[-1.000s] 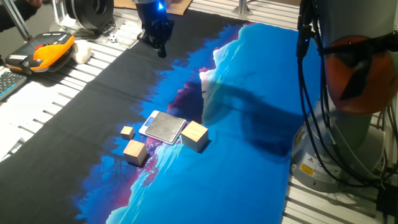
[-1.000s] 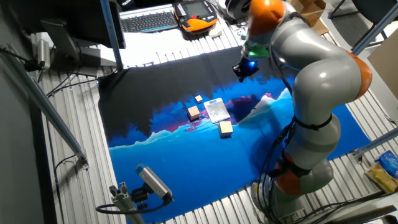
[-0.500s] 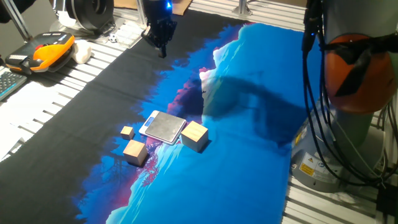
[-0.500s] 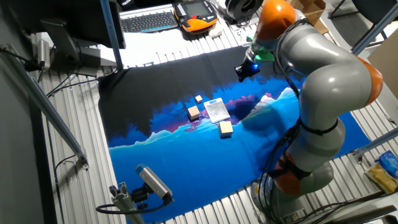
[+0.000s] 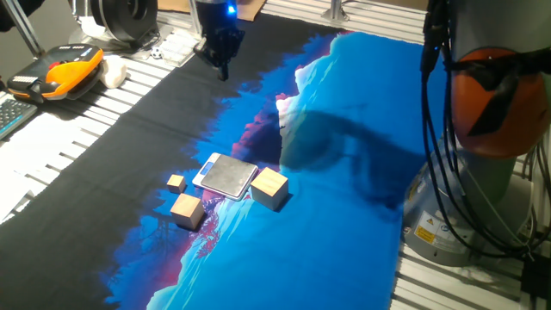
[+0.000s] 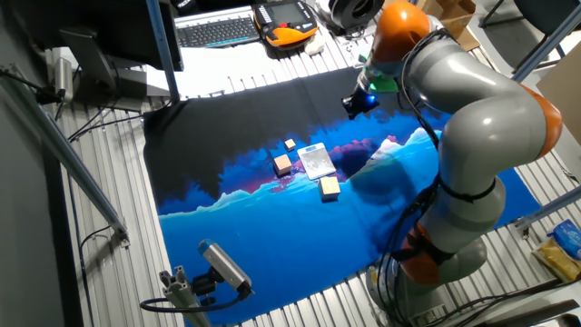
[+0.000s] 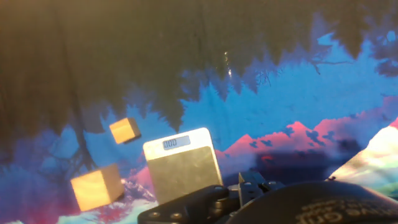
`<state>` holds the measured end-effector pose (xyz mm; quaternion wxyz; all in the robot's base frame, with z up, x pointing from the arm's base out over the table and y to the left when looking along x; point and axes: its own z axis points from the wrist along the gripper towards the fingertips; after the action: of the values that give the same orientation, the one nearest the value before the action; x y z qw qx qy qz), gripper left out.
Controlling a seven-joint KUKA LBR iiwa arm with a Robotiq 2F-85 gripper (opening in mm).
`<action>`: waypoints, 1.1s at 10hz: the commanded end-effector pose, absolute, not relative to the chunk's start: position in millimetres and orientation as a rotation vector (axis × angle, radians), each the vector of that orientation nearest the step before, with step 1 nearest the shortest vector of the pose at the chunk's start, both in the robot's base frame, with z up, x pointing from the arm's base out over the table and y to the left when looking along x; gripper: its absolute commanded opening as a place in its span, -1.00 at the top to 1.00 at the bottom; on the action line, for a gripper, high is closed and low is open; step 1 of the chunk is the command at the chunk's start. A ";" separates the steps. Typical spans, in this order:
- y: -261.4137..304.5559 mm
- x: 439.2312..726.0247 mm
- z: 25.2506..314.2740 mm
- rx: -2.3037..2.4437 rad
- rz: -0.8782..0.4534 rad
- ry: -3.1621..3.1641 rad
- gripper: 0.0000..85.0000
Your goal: Place the block on the scale
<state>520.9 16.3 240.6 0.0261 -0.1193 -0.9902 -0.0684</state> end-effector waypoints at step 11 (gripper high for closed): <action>185.9 523.6 193.3 -0.679 -0.067 -3.009 -0.60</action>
<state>523.4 129.9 191.9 0.0285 -0.2203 -0.9748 -0.0225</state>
